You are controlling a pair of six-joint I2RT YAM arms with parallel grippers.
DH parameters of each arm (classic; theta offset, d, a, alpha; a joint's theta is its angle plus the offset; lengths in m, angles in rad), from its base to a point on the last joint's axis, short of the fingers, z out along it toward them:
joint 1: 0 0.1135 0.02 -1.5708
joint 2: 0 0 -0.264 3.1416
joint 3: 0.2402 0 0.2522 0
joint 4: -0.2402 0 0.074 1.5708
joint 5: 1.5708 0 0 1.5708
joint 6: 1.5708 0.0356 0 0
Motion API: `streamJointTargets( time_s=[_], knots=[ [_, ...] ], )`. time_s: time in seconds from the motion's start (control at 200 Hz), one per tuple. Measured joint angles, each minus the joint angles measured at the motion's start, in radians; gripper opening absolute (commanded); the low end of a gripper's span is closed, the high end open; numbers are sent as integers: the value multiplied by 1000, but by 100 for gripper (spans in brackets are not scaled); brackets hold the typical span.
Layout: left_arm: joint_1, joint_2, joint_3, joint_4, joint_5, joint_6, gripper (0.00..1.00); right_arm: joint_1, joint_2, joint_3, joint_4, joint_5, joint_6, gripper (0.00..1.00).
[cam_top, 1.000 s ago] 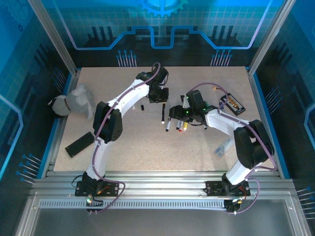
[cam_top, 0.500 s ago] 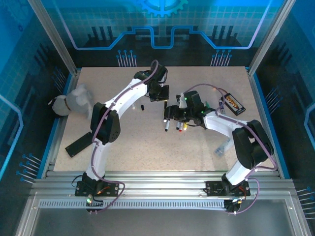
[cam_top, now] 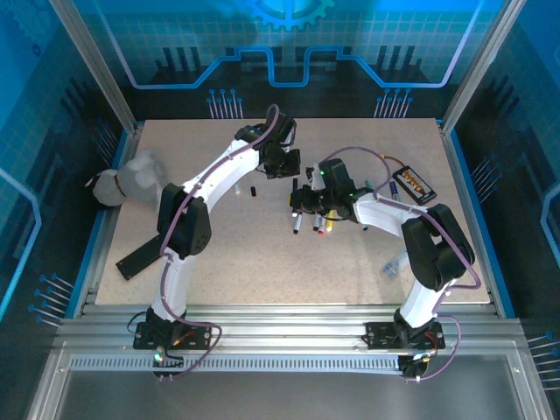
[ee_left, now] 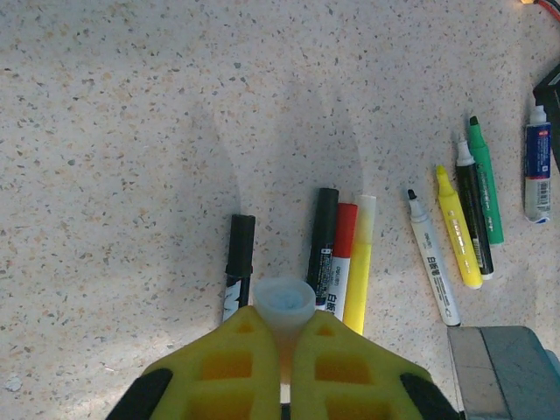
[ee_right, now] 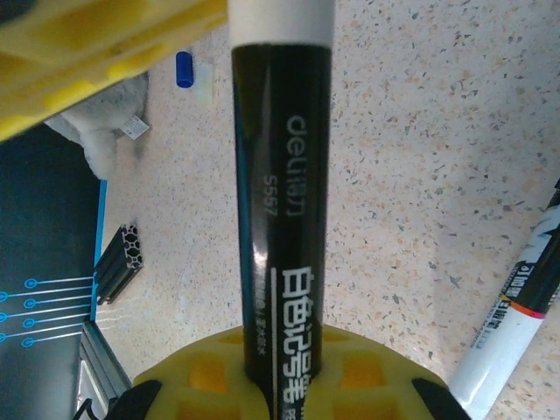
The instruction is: Open the pen caps
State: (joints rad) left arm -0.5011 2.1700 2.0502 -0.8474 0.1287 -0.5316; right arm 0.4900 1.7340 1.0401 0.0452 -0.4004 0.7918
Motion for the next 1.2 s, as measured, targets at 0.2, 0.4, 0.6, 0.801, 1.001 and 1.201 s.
streamJointTargets(
  time_s=[0.2, 0.4, 0.6, 0.801, 1.001, 1.201],
  knots=[
    [0, 0, 0, -1, 0, -14, 30, 0, 0, 0, 0, -1, -7, 0],
    [1, 0, -5, -2, 0, -17, 32, 2, 0, 0, 0, 0, -11, 0],
    [2, 1, -5, -4, 0, -17, 33, 12, 0, 0, -1, 0, -17, 0],
    [4, 14, -5, -8, 0, -17, 32, 16, 0, 2, -3, 0, -25, 0],
    [4, 25, -5, -8, 2, -13, 0, 16, 0, 2, -7, -1, -25, 0],
    [7, 30, -3, -16, 3, -14, 0, 22, -7, -6, -10, 0, -24, 0]
  ],
)
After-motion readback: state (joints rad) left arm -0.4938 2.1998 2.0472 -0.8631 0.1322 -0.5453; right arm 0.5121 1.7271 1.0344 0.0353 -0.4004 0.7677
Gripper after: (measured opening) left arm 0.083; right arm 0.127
